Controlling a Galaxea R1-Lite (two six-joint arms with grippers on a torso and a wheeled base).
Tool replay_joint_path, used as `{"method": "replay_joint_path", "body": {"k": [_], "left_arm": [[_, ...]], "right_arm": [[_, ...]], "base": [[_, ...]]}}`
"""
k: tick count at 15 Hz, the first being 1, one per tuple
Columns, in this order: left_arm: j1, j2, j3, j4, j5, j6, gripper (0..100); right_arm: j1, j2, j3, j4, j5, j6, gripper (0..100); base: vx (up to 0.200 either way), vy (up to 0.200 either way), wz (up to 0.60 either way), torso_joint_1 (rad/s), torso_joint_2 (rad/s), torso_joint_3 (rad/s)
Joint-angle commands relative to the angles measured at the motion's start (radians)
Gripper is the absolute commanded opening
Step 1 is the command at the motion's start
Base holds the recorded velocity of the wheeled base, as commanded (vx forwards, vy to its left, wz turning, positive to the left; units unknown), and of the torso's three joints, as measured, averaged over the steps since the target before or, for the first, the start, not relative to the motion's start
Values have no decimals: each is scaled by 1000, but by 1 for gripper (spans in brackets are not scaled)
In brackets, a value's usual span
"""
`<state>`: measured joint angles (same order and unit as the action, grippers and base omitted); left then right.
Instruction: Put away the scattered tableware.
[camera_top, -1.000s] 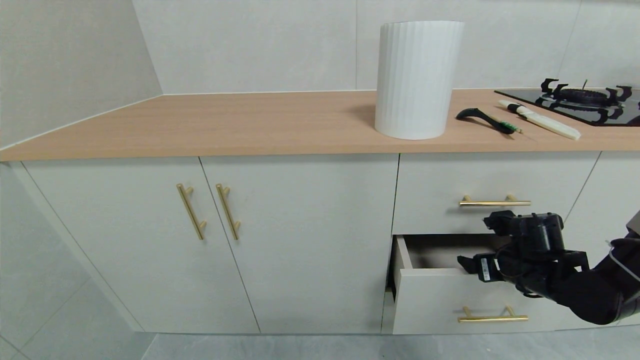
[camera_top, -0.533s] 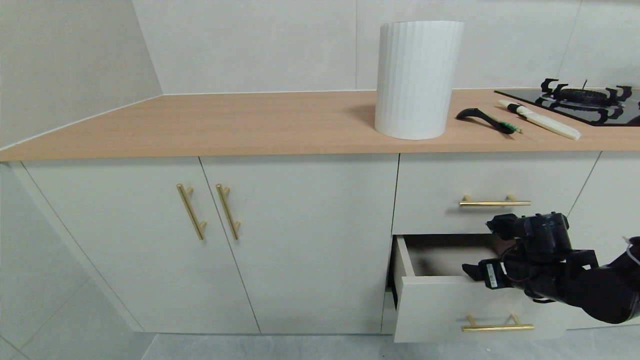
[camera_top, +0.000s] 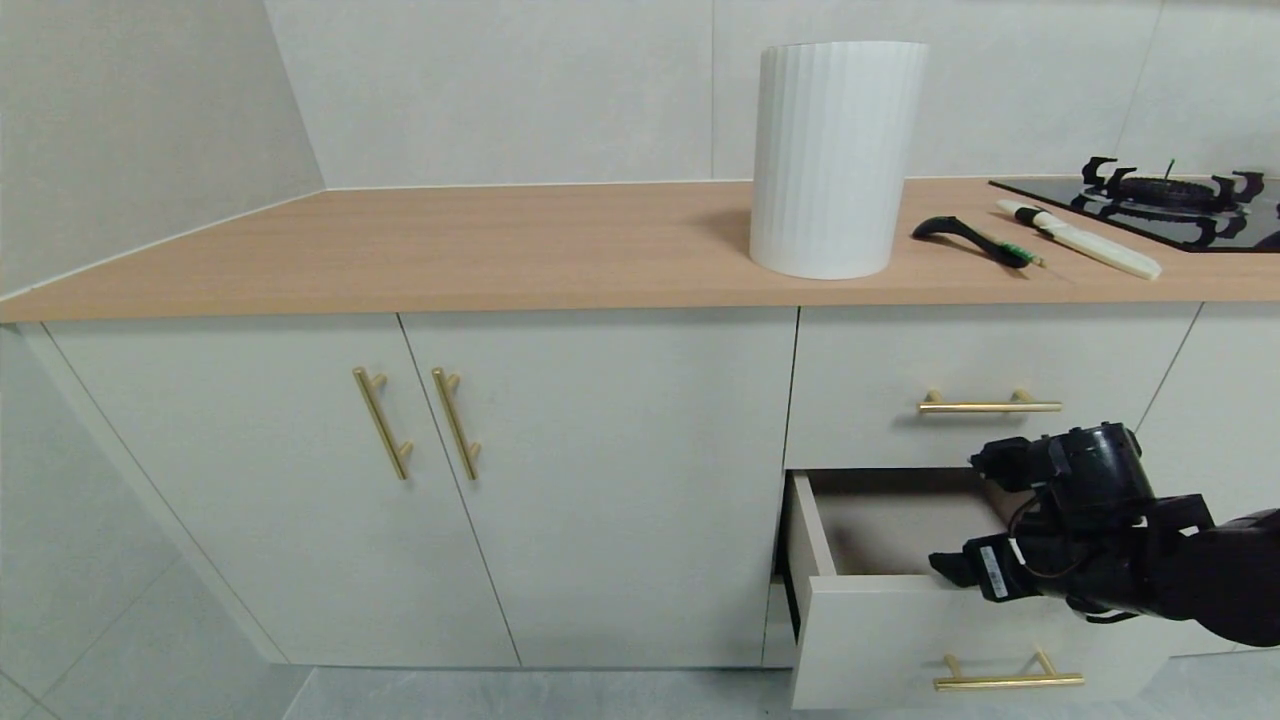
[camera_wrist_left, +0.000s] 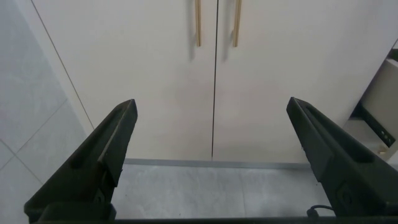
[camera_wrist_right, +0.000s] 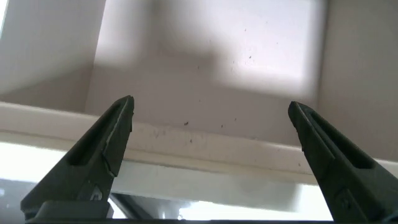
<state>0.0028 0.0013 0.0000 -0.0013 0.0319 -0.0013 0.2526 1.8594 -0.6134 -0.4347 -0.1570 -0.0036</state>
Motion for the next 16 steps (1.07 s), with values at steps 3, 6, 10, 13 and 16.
{"method": "replay_joint_path", "body": {"k": [3, 6, 10, 13, 16], "left_arm": [[0, 0, 0, 0, 0, 0, 100], [0, 0, 0, 0, 0, 0, 100], [0, 0, 0, 0, 0, 0, 100], [0, 0, 0, 0, 0, 0, 100], [0, 0, 0, 0, 0, 0, 100]], "right_arm": [[31, -69, -9, 102, 1, -22, 100], [34, -98, -12, 185, 1, -55, 100], [67, -132, -26, 310, -3, -67, 100], [85, -166, -26, 390, -10, -85, 100], [114, -187, -26, 455, -13, -95, 100]], "base": [[0, 0, 0, 0, 0, 0], [0, 0, 0, 0, 0, 0], [0, 0, 0, 0, 0, 0], [0, 0, 0, 0, 0, 0], [0, 0, 0, 0, 0, 0]]}}
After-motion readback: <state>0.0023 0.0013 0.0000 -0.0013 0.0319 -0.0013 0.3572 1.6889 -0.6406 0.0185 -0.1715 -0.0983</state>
